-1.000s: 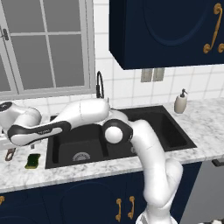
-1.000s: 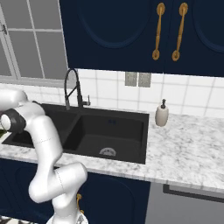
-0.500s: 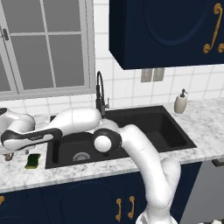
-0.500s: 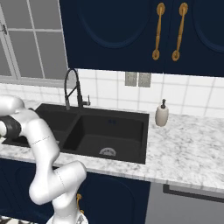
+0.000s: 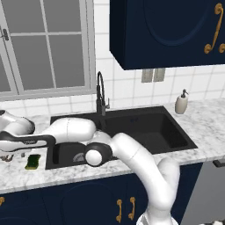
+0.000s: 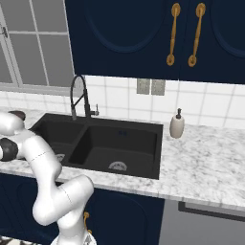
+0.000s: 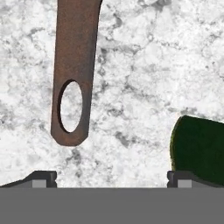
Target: Pick the pan and sponge and place them into the sink. Then turn on the water.
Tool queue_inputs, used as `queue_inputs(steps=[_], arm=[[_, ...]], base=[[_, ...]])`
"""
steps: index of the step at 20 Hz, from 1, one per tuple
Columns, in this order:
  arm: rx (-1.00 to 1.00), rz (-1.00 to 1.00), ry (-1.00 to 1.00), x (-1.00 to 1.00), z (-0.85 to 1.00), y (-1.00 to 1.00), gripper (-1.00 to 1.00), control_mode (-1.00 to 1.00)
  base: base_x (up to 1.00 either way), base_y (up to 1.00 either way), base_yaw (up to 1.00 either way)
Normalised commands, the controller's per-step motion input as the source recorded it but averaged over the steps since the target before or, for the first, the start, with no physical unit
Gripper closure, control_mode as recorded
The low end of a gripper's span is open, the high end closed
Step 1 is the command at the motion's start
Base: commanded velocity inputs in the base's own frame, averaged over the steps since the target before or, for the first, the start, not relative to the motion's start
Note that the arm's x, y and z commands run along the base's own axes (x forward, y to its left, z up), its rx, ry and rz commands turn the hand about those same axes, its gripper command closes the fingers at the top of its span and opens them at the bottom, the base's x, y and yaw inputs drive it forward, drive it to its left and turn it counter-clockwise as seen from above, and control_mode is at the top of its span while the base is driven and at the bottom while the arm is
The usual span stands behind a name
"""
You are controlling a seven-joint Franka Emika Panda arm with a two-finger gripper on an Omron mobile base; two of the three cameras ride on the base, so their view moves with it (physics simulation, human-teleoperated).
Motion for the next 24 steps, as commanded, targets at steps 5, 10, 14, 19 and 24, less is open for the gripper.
queue_inputs(steps=[5, 10, 14, 19, 24], arm=[[-0.07, 0.00, 0.05, 0.13, -0.04, 0.29, -1.00, -1.00], [-0.12, 0.00, 0.04, 0.12, -0.10, 0.20, -1.00, -1.00], [-0.01, 0.00, 0.00, 0.14, 0.00, 0.32, -1.00, -1.00], [-0.01, 0.00, 0.01, 0.13, 0.00, 0.46, -1.00, -1.00], [-0.11, -0.11, 0.08, 0.32, 0.01, 0.38, -1.00, -1.00]], base=[[0.00, 0.00, 0.00], [0.00, 0.00, 0.00], [0.00, 0.00, 0.00], [0.00, 0.00, 0.00], [0.00, 0.00, 0.00]])
